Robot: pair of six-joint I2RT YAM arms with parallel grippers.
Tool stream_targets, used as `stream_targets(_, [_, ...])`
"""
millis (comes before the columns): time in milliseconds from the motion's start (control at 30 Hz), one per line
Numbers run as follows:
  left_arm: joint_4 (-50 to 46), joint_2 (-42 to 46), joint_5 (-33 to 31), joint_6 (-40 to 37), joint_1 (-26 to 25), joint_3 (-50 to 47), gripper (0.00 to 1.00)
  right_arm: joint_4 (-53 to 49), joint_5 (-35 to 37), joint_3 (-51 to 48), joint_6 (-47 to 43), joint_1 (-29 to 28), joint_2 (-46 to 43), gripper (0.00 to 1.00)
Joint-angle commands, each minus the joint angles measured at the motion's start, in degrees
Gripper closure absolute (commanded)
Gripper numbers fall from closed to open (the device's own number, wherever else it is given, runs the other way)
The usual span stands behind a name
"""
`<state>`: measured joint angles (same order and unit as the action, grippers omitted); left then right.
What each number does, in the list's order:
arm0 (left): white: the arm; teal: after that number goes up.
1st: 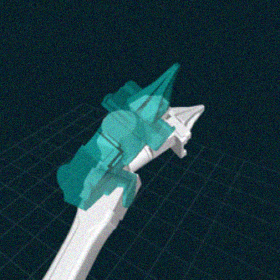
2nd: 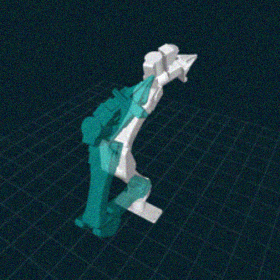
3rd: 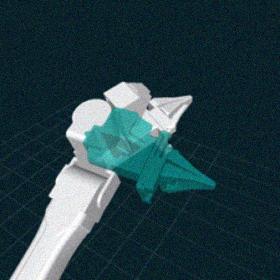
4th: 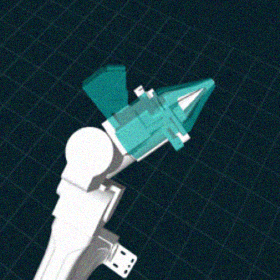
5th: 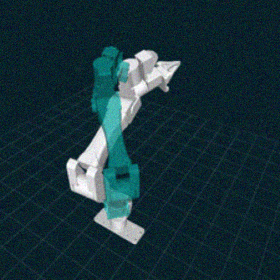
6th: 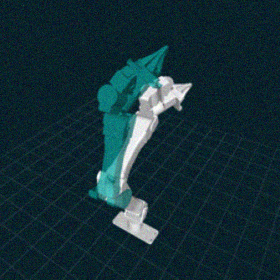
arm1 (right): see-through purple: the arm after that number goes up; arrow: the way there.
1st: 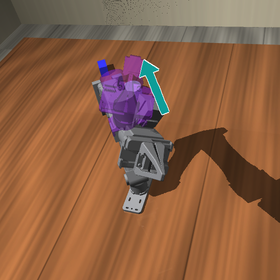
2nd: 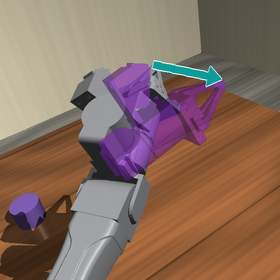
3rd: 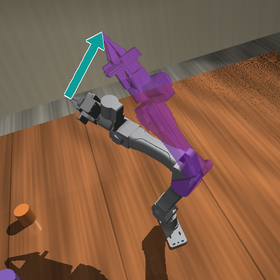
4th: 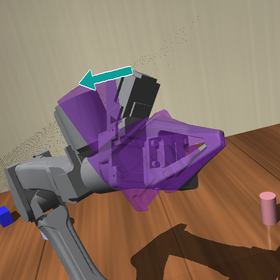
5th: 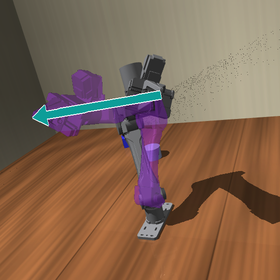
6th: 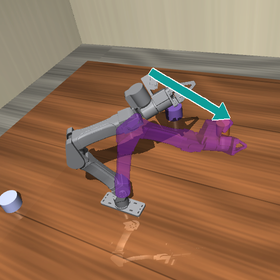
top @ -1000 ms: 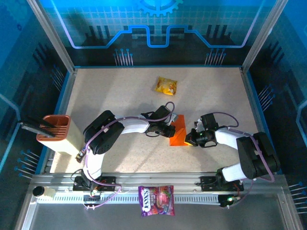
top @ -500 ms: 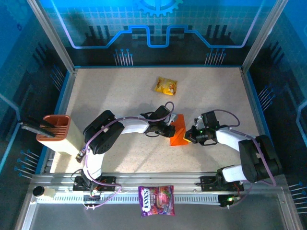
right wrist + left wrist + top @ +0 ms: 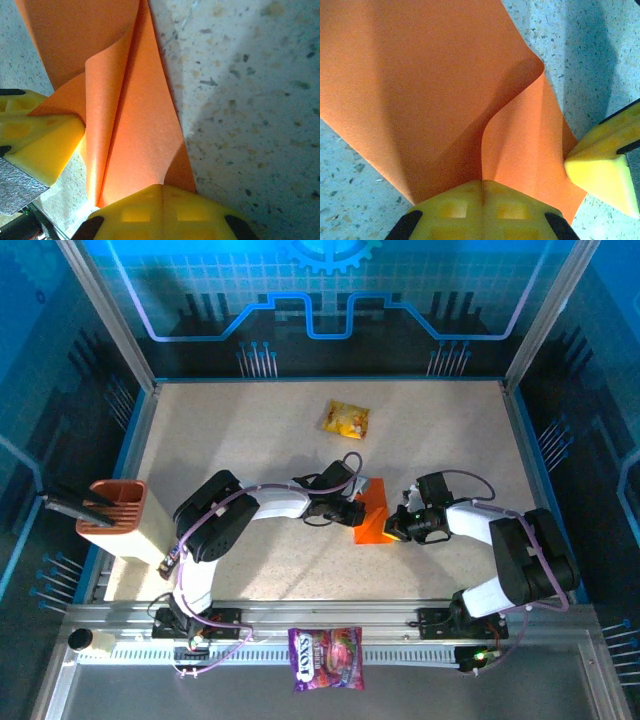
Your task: Fold a paper plane with a square sheet of paper (pick it up from the middle)
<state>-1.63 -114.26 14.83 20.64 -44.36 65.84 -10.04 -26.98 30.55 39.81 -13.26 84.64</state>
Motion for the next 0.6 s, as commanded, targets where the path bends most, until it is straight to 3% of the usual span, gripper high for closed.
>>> stream_targets(0, [-0.9, 0.5, -0.8, 0.5, 0.4, -1.6, 0.97, -4.5, 4.8, -0.6, -1.1, -0.6, 1.8, 1.00])
stream_targets(567, [-1.6, 0.5, -0.6, -0.2, 0.5, -1.8, 0.98, -2.4, 3.0, -0.5, -0.3, -0.7, 1.0, 1.00])
